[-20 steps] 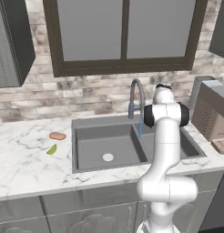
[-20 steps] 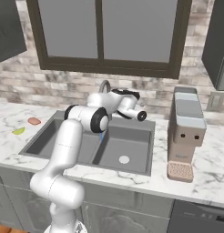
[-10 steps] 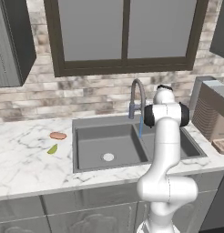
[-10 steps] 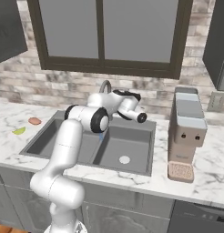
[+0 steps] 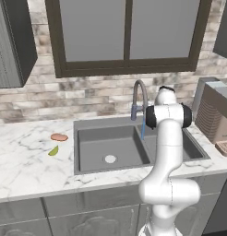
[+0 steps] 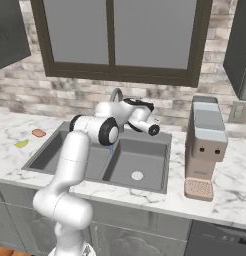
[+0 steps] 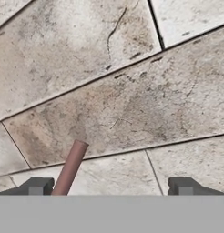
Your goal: Turn on the sink faucet. Then move the lemon wedge from the counter to the sink. Turn off the sink. Move the vegetable from the sink to the pot next to the stove. Finally move the pot to the rear left burner.
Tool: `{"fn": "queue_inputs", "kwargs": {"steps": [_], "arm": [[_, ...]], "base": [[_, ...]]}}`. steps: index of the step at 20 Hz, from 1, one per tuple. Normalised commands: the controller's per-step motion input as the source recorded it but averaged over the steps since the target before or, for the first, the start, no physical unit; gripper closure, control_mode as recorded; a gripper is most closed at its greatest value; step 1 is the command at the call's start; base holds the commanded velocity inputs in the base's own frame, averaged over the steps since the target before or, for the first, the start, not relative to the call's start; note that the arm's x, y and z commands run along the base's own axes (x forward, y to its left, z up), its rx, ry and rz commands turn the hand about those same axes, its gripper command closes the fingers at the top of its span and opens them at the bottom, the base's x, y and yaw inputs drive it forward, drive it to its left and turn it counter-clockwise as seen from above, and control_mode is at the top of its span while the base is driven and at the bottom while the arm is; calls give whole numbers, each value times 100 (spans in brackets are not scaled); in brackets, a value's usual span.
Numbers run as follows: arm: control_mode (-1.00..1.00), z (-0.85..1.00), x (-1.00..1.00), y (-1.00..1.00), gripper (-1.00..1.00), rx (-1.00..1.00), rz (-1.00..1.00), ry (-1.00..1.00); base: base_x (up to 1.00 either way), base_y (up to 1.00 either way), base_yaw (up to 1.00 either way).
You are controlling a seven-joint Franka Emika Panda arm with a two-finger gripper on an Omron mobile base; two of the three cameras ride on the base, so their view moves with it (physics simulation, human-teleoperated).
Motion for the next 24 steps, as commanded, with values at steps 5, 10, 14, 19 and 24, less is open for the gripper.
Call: {"fn": "queue_inputs", "kwargs": {"steps": [5, 10, 14, 19, 24], "arm": [[-100, 14, -7, -22, -100, 0, -7, 7], [-100, 24, -8, -1, -100, 0, -5, 7], [-100, 17, -12, -7, -100, 0, -1, 1], [-100, 1, -39, -7, -100, 3, 0, 0], [-100, 9, -62, -2, -100, 4, 0, 0]], "base": [[0, 0, 0], [0, 0, 0], [0, 0, 0], [0, 0, 0], [0, 0, 0]]}}
